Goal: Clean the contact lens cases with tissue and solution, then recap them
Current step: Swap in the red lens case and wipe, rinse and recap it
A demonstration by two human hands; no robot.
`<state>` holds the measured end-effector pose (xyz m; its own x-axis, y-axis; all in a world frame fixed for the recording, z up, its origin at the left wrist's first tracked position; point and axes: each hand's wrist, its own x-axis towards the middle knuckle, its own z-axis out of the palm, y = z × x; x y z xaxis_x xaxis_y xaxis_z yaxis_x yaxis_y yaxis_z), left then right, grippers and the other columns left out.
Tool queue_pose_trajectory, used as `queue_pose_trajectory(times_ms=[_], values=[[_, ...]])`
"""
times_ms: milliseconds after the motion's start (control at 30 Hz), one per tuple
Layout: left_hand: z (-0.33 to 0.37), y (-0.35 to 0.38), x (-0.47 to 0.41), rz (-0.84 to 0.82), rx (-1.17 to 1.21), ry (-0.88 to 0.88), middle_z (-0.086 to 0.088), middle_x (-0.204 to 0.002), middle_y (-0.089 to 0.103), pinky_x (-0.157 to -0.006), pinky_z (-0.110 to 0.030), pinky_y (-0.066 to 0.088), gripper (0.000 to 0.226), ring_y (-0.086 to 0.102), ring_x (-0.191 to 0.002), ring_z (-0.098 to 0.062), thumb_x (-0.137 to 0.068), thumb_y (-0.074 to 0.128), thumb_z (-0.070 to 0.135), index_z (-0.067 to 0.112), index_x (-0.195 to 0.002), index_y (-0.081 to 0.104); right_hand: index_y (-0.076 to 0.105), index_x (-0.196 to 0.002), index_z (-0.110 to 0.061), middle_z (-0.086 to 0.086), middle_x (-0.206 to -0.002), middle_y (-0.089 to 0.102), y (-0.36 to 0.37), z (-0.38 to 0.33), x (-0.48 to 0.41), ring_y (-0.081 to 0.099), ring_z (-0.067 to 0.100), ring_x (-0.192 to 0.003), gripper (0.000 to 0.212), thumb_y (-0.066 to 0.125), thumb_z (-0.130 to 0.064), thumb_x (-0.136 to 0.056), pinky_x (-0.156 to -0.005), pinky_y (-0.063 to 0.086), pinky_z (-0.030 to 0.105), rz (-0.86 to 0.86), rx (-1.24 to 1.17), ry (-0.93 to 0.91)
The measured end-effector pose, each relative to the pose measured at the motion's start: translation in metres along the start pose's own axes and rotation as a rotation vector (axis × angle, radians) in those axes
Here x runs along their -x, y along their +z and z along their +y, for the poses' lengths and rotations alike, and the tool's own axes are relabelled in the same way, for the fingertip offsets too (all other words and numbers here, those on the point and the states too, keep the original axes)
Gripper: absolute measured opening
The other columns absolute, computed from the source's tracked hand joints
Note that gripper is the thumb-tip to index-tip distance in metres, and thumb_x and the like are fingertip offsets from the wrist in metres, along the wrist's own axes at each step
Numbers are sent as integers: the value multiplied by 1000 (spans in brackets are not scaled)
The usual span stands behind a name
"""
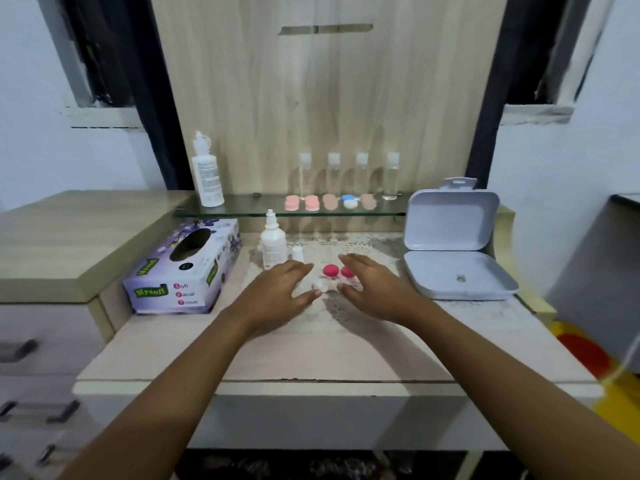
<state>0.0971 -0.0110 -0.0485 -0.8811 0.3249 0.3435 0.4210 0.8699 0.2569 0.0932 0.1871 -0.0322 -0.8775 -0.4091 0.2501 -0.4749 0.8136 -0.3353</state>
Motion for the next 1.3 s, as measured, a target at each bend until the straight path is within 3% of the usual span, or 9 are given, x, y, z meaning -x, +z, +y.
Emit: queue_pose_trajectory(times_ms=[200, 367, 667, 733, 867, 967, 1133, 1200, 1300], values=[[-4, 19, -14, -50, -49, -25, -5, -129, 52, -99, -33, 39, 54, 47, -120, -21, -92, 48, 45, 17, -138, 43, 44, -135, -10, 12, -129, 52, 22, 17, 1, 47, 26, -118, 49, 53, -26, -89, -96, 35, 27, 79, -11, 25], [-8, 28, -22, 2, -66, -20, -1, -111, 58, -89, -36, 43, 36, 53, -107, -21, -92, 50, 41, 24, -122, 59, 57, -123, -13, 12, -105, 63, 39, 24, -6, 56, 31, -98, 41, 56, -27, -85, -86, 43, 34, 201, -62, 100], [-14, 36, -19, 73, -29, 0, 1, -114, 58, -88, -33, 43, 39, 54, -105, -21, -92, 50, 42, 19, -122, 60, 63, -113, -10, 11, -103, 60, 44, 28, -6, 51, 29, -94, 29, 60, -22, -86, -76, 34, 26, 247, -92, 83], [-11, 31, -17, 149, 57, -10, 0, -113, 59, -86, -30, 44, 36, 54, -106, -19, -93, 52, 36, 14, -120, 62, 61, -115, -11, 9, -106, 59, 44, 28, -6, 49, 26, -98, 30, 58, -22, -87, -76, 31, 23, 252, -111, 78], [-6, 12, -22, 499, 240, -131, -4, -109, 54, -83, -20, 33, 23, 50, -106, -16, -92, 55, 24, 9, -108, 62, 61, -114, -11, 6, -104, 59, 44, 29, -5, 50, 23, -95, 28, 56, -20, -88, -73, 31, 22, 266, -122, 58], [-12, -1, -34, 656, 309, -288, -12, -121, 47, -90, -17, 27, 35, 44, -116, -23, -88, 61, 18, 5, -119, 54, 61, -115, -11, 5, -103, 60, 46, 30, -6, 52, 22, -94, 29, 57, -19, -87, -72, 32, 21, 291, -129, 48], [-38, 3, -54, 467, 492, -485, -7, -143, 36, -107, -37, 30, 78, 36, -130, -24, -80, 70, 37, 12, -142, 29, 60, -119, -12, 3, -103, 60, 47, 32, -6, 51, 19, -94, 32, 57, -20, -87, -75, 33, 20, 313, -138, 29], [-45, 12, -55, 414, 605, -495, -1, -134, 46, -101, -40, 39, 80, 47, -119, -20, -75, 74, 39, 17, -139, 32, 61, -117, -12, 2, -103, 60, 48, 33, -6, 48, 14, -91, 31, 57, -20, -87, -74, 32, 19, 321, -143, 15], [-47, 22, -52, 415, 656, -493, 6, -114, 51, -85, -30, 40, 65, 51, -103, -14, -78, 74, 30, 14, -131, 40, 61, -117, -12, 2, -104, 60, 48, 34, -7, 46, 12, -90, 31, 56, -21, -87, -73, 31, 18, 330, -138, 5]])
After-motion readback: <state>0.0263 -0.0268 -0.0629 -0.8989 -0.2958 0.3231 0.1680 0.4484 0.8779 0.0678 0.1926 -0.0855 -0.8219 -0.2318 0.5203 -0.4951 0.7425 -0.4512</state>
